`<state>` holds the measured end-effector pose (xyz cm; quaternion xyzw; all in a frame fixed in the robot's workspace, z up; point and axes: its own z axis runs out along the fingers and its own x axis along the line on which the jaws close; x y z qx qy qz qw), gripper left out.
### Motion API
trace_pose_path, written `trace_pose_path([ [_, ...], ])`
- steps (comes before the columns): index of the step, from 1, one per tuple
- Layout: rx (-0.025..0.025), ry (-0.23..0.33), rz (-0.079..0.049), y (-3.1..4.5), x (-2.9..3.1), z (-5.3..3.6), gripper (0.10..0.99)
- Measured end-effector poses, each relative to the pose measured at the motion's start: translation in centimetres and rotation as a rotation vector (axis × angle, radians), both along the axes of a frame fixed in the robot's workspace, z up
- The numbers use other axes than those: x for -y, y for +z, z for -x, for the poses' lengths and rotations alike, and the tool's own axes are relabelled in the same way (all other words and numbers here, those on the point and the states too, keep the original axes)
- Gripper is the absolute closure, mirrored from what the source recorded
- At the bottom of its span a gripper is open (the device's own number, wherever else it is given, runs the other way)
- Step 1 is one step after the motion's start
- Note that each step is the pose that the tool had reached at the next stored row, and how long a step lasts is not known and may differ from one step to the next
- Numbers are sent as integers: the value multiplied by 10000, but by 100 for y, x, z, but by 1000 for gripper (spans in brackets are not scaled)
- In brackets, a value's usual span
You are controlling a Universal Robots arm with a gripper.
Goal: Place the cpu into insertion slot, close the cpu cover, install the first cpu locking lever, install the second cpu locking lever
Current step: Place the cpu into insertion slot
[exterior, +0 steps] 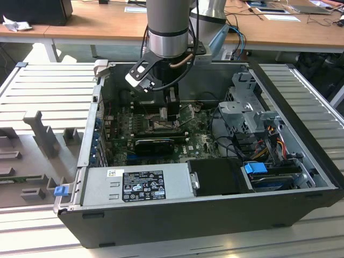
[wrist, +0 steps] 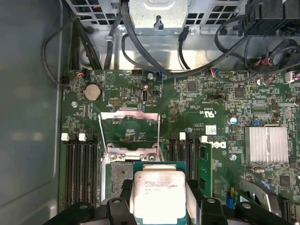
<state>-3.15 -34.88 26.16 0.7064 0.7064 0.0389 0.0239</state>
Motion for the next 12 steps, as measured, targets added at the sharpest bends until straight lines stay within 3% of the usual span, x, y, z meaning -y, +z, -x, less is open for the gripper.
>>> trace_pose_path([
  [12,-2,-2,2,-78,-28,8,557],
])
